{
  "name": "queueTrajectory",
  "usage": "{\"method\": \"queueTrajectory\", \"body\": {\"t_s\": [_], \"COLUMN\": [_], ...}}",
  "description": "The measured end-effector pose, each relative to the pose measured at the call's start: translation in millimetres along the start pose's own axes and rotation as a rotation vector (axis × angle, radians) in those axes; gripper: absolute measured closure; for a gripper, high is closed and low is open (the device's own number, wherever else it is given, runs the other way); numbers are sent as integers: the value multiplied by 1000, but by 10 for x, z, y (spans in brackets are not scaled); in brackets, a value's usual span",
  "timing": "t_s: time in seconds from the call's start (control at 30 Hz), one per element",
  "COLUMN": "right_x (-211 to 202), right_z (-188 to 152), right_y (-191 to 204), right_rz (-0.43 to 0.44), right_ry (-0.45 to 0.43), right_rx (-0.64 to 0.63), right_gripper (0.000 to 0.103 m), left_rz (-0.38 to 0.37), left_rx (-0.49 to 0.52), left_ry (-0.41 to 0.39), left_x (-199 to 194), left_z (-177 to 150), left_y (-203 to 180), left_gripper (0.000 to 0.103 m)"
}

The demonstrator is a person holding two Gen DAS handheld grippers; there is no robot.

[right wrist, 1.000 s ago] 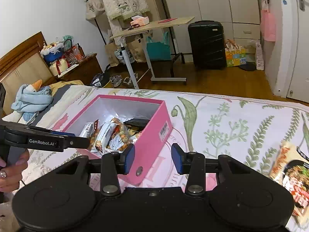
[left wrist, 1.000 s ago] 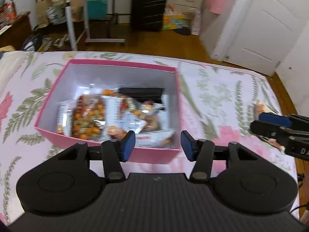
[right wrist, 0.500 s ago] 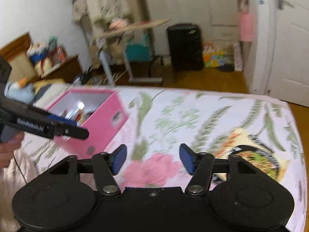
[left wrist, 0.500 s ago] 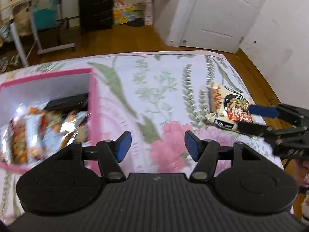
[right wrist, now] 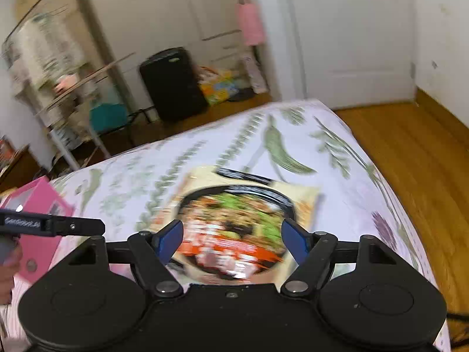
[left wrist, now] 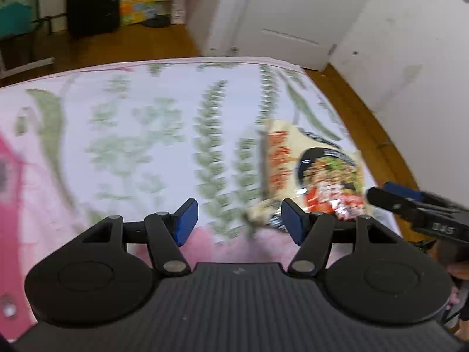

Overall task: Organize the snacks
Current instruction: 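Grasp the large instant-noodle bag with the right gripper, then carry the noodle bag into the pink box and open the right gripper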

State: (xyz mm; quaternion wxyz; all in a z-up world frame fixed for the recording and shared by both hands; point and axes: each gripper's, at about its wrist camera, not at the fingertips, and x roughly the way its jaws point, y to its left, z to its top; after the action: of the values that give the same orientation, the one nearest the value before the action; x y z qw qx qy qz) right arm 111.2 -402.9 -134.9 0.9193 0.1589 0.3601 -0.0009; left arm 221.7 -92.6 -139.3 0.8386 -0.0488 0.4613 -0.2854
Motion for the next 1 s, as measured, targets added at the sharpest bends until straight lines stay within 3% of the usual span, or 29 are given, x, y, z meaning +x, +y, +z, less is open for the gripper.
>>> {"method": "queueTrajectory", "body": {"t_s": [0.17,0.23,0.33,0.47,0.5,0.6,0.77,1.0], "right_x": [206,302,389,492,511,490,409,202], "right_z": [-45,-56,-73,-38,-27,12,16,-69], "right_y": [-414,-538,-645,-632,-600,-416,-83,356], "right_rz": [25,58,102,173,192,155,122,135], "right_ry": [29,55,75,111,131,176,238,306], "right_rx": [183,258,331,366,375,306,201,83], "right_gripper": [19,19,19,26,35,48,49,49], "left_rz": [-47,-11,-20,-175,-209,-197,-106,-35], "left_rx": [57,83,98,29,-5,15,163,189], "left_ry": [-22,7,42,113,130,115,112,180], "left_x": [324,503,729,861,875,815,538,78], "left_z": [72,109,138,191,192,135,-4,-211], "left_y": [-264,-350,-404,-300,-254,-272,-448,-369], "left_gripper": [42,43,41,43,43,48,48,48]}}
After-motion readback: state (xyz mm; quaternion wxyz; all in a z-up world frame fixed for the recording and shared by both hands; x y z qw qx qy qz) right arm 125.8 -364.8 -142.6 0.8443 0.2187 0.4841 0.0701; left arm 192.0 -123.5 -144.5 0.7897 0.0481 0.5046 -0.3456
